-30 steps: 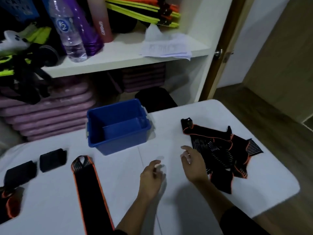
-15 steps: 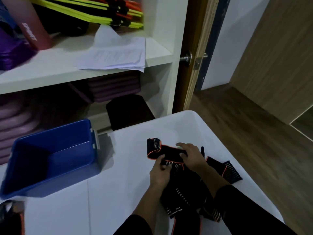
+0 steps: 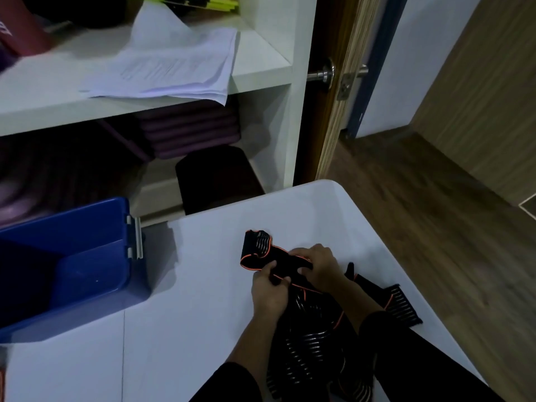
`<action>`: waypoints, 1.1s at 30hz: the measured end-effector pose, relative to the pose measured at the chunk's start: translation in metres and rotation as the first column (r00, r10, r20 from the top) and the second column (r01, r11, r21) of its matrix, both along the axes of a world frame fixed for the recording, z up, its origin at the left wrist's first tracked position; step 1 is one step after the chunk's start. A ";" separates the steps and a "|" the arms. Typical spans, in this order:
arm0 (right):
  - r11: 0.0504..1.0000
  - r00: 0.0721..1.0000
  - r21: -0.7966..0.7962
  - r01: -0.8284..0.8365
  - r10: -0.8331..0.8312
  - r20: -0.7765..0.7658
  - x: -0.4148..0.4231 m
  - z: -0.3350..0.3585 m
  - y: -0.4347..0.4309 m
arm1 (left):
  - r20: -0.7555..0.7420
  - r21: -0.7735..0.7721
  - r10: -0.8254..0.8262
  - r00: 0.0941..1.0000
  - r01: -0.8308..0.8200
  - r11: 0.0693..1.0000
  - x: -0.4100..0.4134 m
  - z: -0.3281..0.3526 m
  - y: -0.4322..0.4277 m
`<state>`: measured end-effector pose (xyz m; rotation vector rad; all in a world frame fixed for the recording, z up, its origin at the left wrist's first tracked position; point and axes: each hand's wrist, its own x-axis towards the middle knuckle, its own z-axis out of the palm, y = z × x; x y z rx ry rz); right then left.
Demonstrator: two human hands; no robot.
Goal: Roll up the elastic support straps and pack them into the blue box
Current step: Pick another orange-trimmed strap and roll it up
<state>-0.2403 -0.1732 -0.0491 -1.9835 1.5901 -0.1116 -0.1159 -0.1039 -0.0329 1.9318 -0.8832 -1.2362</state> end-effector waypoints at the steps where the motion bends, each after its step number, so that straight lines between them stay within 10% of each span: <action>1: 1.000 1.000 0.030 0.003 -0.003 0.023 0.001 0.001 0.000 | -0.008 -0.027 0.024 1.000 -0.024 0.999 0.000 0.002 0.001; 13: 0.968 0.762 0.229 -0.102 -0.071 0.643 0.045 0.087 0.032 | -0.021 -0.362 0.095 0.995 -0.096 0.927 0.062 0.055 0.034; 33: 0.840 0.618 0.280 -0.465 0.082 0.782 0.283 0.166 0.235 | -0.180 -0.442 0.221 0.958 -0.280 0.852 0.293 0.137 0.271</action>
